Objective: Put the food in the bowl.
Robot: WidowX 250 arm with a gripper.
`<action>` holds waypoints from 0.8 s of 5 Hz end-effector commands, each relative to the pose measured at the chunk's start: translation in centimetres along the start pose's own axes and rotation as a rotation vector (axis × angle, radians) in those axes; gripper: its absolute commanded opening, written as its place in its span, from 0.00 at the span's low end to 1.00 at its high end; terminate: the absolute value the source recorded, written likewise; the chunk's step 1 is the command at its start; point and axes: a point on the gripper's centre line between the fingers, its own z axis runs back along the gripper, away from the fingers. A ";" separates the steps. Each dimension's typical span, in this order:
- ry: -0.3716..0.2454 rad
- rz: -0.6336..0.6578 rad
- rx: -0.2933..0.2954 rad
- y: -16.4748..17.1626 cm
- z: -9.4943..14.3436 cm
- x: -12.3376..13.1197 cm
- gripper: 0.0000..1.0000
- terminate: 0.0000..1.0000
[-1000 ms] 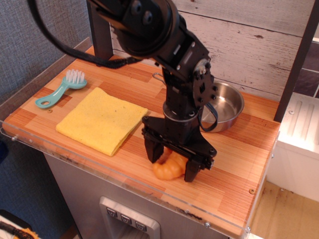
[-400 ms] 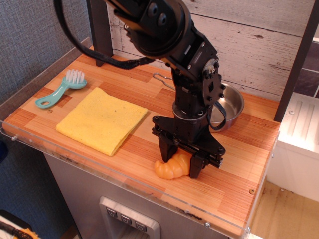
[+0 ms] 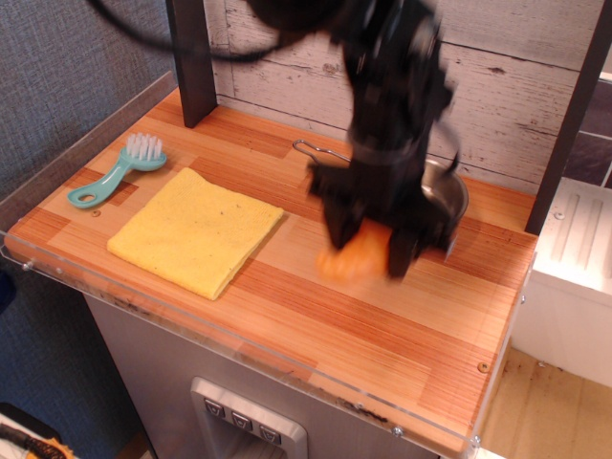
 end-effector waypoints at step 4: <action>0.003 0.052 -0.026 2.1 -2.5 7.4 1.00 0.00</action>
